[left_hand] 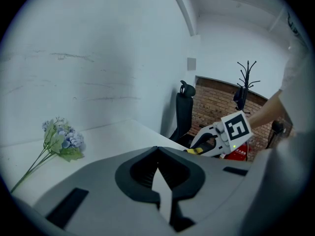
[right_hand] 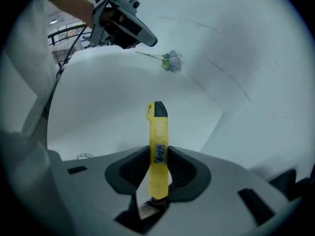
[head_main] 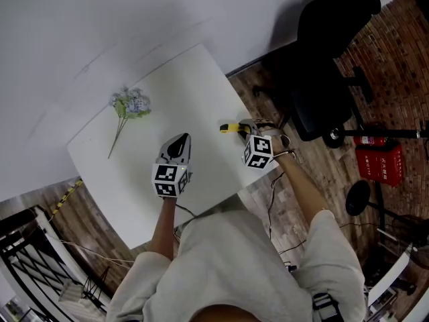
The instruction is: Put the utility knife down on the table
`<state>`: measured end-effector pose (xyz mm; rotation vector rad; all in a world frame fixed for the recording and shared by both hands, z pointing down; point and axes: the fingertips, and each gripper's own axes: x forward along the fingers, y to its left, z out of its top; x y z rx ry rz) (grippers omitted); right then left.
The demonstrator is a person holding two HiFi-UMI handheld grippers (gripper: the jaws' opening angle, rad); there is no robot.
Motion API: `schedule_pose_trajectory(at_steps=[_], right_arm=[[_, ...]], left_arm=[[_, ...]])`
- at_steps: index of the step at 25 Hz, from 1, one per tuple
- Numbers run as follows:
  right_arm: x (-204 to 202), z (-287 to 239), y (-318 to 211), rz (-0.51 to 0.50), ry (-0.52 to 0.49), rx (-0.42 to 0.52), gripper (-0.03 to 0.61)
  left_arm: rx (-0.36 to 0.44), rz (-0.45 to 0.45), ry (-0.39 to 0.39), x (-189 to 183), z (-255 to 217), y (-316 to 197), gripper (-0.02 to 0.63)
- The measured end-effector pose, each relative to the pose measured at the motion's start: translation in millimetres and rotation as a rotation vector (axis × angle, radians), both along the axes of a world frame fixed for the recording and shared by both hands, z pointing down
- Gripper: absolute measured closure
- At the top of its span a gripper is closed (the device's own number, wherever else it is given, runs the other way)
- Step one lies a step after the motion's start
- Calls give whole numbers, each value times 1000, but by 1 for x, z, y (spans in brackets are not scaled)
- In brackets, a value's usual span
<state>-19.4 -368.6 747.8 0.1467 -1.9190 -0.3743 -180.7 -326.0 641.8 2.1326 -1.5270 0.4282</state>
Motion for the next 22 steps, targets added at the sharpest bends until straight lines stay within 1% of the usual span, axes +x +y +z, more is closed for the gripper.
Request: schedule_pose_trajectory(at_steps=[3, 8, 16, 22], right_arm=[[-5, 6, -2, -75, 51, 11, 468], [-12, 15, -5, -109, 82, -12, 468], [-23, 26, -16, -122, 114, -30, 468], [-24, 31, -17, -123, 117, -80, 466]], left_arm=[[2, -3, 2, -1, -1, 0, 607], [-3, -9, 3, -4, 3, 1, 607], [-5, -24, 3, -9, 3, -1, 607], [-4, -27, 5, -12, 3, -2, 607]])
